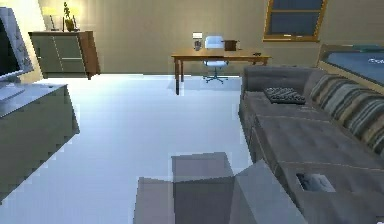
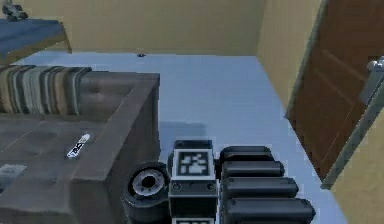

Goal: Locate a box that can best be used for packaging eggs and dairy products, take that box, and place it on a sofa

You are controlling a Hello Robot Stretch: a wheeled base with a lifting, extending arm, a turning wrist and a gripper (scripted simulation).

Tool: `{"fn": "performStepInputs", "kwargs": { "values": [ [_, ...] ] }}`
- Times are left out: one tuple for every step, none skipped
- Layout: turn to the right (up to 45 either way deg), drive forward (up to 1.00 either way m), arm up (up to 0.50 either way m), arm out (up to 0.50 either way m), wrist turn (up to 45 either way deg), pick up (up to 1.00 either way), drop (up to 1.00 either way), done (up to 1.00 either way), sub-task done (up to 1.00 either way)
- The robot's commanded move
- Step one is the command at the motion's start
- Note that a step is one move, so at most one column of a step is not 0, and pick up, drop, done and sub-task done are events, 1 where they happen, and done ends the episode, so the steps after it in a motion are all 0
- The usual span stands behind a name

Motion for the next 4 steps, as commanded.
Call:
{"fn": "performStepInputs", "kwargs": {
  "values": [
    [0.0,1.0,0.0,0.0,0.0,0.0,0.0,0.0,0.0],
    [6.0,0.0,0.0,0.0,0.0,0.0,0.0,0.0,0.0],
    [0.0,0.65,0.0,0.0,0.0,0.0,0.0,0.0,0.0],
    [45.0,0.0,0.0,0.0,0.0,0.0,0.0,0.0,0.0]
  ]
}}
